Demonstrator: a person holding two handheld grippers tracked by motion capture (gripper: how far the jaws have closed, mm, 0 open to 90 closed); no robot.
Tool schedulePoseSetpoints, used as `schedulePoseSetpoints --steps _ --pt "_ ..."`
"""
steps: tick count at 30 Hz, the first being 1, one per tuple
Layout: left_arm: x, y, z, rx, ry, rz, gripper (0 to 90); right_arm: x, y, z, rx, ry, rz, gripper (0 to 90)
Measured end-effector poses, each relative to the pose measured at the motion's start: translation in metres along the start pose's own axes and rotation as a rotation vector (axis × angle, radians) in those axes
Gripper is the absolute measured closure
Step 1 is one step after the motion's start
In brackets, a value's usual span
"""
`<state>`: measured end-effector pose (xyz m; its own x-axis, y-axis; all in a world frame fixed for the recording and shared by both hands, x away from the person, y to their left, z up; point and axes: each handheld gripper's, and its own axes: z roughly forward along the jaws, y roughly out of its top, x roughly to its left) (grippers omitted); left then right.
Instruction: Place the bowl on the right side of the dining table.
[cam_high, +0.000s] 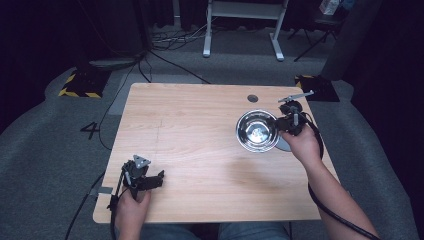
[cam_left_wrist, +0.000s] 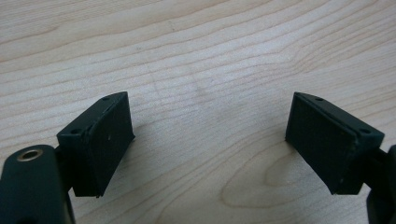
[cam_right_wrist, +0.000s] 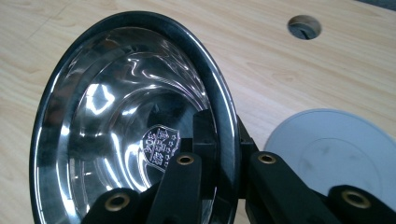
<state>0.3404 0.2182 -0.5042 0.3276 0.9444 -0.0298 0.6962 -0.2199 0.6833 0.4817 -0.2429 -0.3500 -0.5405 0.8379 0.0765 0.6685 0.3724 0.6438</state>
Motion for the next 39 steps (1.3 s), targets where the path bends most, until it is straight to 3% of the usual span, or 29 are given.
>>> schedulePoseSetpoints --steps 18,39 --pt "0.0 0.0 0.0 -0.001 0.002 0.001 15.2 -0.05 0.016 0.003 -0.006 -0.081 0.095 85.9" --pt "0.0 0.0 0.0 0.0 0.001 -0.001 15.2 -0.097 0.012 0.008 0.012 -0.153 0.194 85.9"
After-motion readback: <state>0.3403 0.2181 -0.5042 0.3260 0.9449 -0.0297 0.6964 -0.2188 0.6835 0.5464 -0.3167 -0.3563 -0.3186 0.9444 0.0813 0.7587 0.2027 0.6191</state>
